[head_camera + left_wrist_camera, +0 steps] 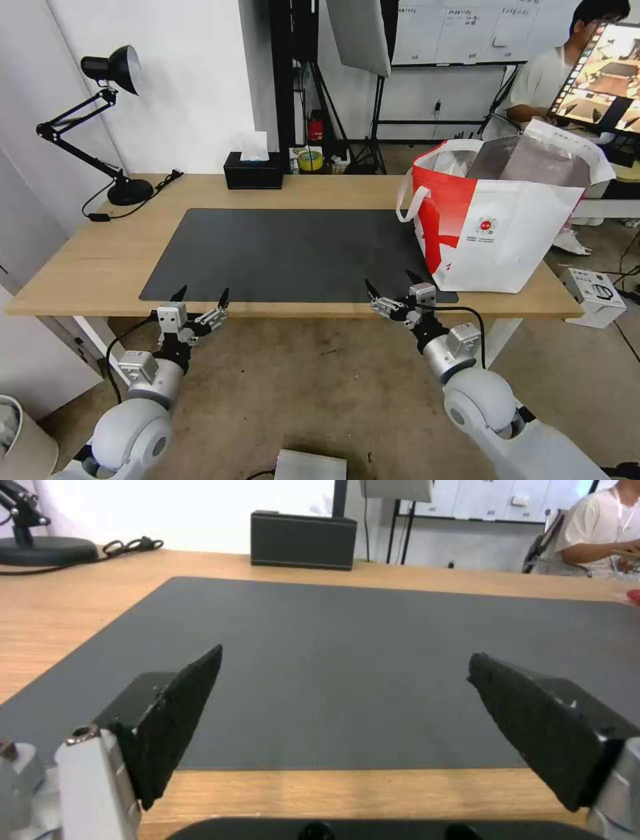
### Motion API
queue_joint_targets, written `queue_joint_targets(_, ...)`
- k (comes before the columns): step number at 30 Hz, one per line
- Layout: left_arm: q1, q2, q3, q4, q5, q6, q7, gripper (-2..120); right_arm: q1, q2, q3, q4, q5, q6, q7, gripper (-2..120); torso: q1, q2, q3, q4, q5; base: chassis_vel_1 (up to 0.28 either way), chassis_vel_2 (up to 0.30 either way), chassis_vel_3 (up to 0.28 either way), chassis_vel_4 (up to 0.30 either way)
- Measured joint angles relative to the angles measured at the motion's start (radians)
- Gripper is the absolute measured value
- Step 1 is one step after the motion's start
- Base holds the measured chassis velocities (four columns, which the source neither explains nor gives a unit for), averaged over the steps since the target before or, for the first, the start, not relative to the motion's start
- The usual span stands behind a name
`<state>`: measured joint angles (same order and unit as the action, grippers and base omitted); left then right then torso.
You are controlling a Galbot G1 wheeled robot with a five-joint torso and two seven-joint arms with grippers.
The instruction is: Pick up the trash from the table and place it into the takeout bag.
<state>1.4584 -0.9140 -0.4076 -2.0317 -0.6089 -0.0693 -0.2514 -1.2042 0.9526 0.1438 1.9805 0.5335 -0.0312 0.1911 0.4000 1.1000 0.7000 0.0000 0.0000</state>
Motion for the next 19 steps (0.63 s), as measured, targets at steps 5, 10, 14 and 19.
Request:
queue_joint_targets(5, -0.002, 0.0, 0.001, 0.0, 0.0, 0.0, 0.0, 100, 0.0, 0.0, 0.0, 0.0, 0.0, 0.0, 0.0, 100, 0.0, 0.0, 0.0, 0.0, 0.0, 0.0, 0.0, 0.0, 0.0)
queue_joint_targets(10, -0.003, 0.0, 0.002, 0.0, 0.0, 0.0, 0.0, 100, 0.0, 0.0, 0.0, 0.0, 0.0, 0.0, 0.0, 100, 0.0, 0.0, 0.0, 0.0, 0.0, 0.0, 0.0, 0.0, 0.0)
queue_joint_targets(14, -0.003, 0.001, 0.002, 0.0, 0.0, 0.0, 0.0, 100, 0.0, 0.0, 0.0, 0.0, 0.0, 0.0, 0.0, 100, 0.0, 0.0, 0.0, 0.0, 0.0, 0.0, 0.0, 0.0, 0.0)
queue_joint_targets(19, -0.004, 0.001, 0.003, 0.0, 0.0, 0.001, 0.0, 100, 0.0, 0.0, 0.0, 0.0, 0.0, 0.0, 0.0, 100, 0.0, 0.0, 0.0, 0.0, 0.0, 0.0, 0.0, 0.0, 0.0)
